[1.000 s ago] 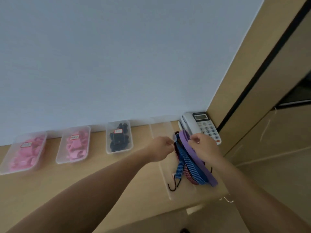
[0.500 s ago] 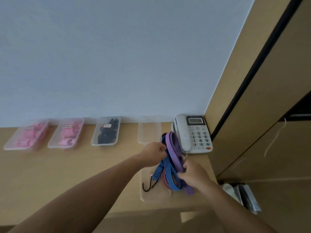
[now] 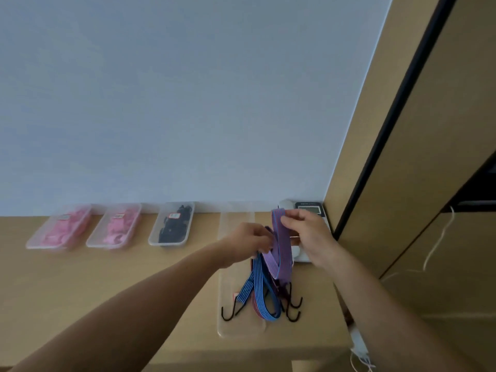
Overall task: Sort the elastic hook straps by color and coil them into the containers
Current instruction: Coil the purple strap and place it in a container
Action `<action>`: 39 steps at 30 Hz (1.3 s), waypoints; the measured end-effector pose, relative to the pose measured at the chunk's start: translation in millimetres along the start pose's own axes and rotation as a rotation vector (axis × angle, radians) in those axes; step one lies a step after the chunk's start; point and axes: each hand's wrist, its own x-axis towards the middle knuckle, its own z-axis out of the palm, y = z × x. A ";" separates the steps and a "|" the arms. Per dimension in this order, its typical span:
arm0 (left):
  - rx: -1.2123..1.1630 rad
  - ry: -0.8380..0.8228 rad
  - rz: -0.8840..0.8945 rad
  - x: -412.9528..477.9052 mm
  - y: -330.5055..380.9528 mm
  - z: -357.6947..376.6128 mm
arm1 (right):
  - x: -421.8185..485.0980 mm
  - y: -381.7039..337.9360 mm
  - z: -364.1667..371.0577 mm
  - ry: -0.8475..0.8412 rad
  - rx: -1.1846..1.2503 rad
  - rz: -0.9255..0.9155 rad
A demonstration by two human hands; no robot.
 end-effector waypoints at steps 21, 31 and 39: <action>-0.463 -0.064 0.143 22.1 87.5 -59.6 | -13.2 -47.3 16.8 -0.079 -0.053 -0.077; -0.278 -0.560 0.275 -15.1 82.4 -72.7 | 1.6 -81.5 27.5 0.052 0.439 0.146; -0.478 -0.354 0.089 -5.0 86.1 -106.9 | -8.3 -107.4 41.4 0.072 0.223 -0.273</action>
